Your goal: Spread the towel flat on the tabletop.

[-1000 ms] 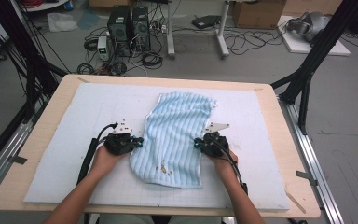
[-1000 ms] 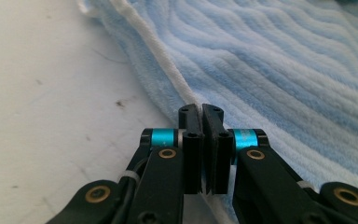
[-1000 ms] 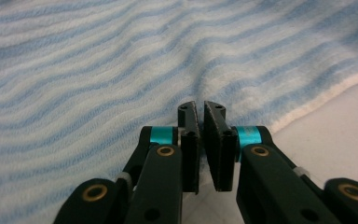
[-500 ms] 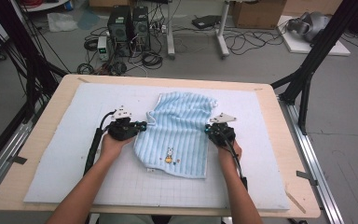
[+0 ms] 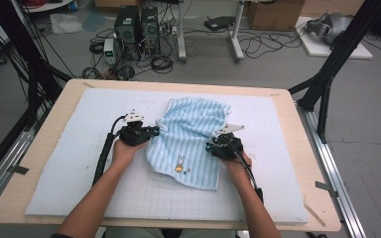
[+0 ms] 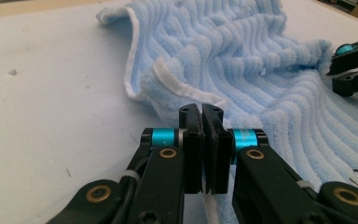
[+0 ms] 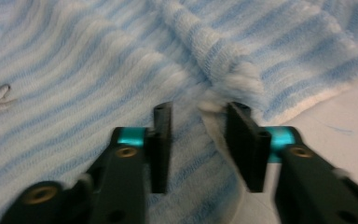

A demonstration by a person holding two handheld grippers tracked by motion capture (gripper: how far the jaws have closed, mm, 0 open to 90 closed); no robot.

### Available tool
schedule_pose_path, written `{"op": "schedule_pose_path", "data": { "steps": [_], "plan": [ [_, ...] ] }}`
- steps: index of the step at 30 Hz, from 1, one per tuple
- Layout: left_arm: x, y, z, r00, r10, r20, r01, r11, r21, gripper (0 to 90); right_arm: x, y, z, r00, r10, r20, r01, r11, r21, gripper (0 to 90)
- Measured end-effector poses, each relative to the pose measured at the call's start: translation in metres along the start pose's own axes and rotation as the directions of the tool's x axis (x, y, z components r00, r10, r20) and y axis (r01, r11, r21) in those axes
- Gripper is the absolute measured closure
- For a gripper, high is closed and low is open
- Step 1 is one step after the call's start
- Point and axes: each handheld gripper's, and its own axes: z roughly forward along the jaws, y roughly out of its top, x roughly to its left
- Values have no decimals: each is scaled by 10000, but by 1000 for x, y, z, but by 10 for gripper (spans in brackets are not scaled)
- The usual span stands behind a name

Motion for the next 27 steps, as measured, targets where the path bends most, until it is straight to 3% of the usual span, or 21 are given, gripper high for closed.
{"op": "schedule_pose_path", "data": {
  "steps": [1,3,6,10,12,14,15,18,20,27],
  "plan": [
    [0,0,1,10000,48,-26,-48,10000,-51,866,-1,1,-1,9996,-192,189,191,9998,80,829],
    [-1,1,5,9997,160,-162,-161,9999,-52,867,-5,1,-1,9996,-126,234,125,9999,73,859],
    [0,3,13,9992,266,-303,-264,9996,68,869,-9,1,0,9950,-111,993,108,9999,31,862],
    [-5,8,27,9970,603,-479,-592,9980,228,863,-11,1,3,9759,-310,2159,318,9995,-4,852],
    [-5,8,27,9969,549,-567,-539,9984,183,793,-13,1,4,9756,-183,2190,194,9998,-30,789],
    [-3,8,23,9983,183,-553,-162,9991,381,566,-13,1,1,9764,-9,2158,35,9999,-119,680],
    [-1,8,18,9991,46,-410,-30,9992,410,541,-14,1,-3,9788,132,2042,-92,9998,-203,645],
    [2,2,2,9990,-210,-402,217,9996,158,478,-16,0,-16,9822,415,1834,-290,9971,-704,531],
    [4,-4,-8,9990,-312,-334,314,9995,45,466,-17,-3,-24,9873,645,1453,-512,9943,-934,506],
    [-5,-14,-39,9983,-545,190,545,9985,-25,446,-14,-17,-45,9942,597,894,-536,9962,-686,339]
  ]
}}
